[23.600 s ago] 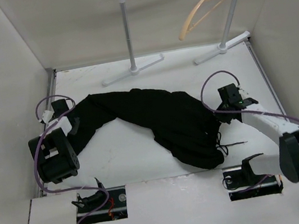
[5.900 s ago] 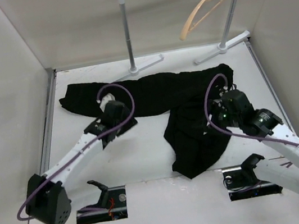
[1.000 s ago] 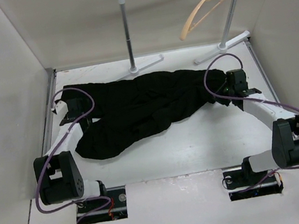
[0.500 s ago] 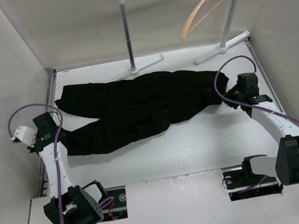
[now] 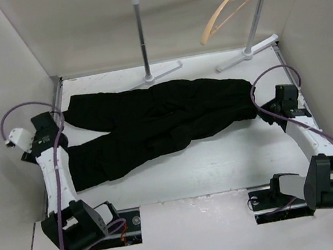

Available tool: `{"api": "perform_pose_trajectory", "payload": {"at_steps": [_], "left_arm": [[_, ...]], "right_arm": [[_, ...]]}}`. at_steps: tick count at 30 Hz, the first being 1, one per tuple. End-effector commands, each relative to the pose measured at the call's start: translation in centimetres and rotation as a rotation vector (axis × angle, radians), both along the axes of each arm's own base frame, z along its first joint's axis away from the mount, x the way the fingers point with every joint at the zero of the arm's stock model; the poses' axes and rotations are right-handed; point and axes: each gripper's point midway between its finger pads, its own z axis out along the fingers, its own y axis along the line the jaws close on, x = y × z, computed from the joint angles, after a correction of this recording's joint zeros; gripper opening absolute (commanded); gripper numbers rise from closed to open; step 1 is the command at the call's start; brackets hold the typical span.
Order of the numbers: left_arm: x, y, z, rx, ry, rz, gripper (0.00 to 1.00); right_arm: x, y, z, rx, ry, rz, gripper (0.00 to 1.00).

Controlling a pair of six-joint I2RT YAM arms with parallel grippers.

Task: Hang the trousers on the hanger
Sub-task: Flatten out the trousers at the center of the board.

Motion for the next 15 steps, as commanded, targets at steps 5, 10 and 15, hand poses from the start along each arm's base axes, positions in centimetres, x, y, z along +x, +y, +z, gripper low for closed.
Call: {"api": "perform_pose_trajectory", "payload": {"at_steps": [5,10,15], "left_arm": [[9.8,-15.6,-1.9,-0.113,-0.092,-0.508,0.42],[13.1,-28.9,-2.2,-0.202,-0.122,-0.866,0.42],[11.9,-39.0,-3.5,-0.307,-0.109,-1.132,0.42]], "right_arm": [[-4.8,-3.9,-0.9,-0.085,0.079,-0.152,0.01],[-8.6,-6.7,-1.8,-0.110,0.156,-0.279,0.09],[-9.9,-8.4,-0.5,-0.188,0.155,-0.298,0.61]]}}
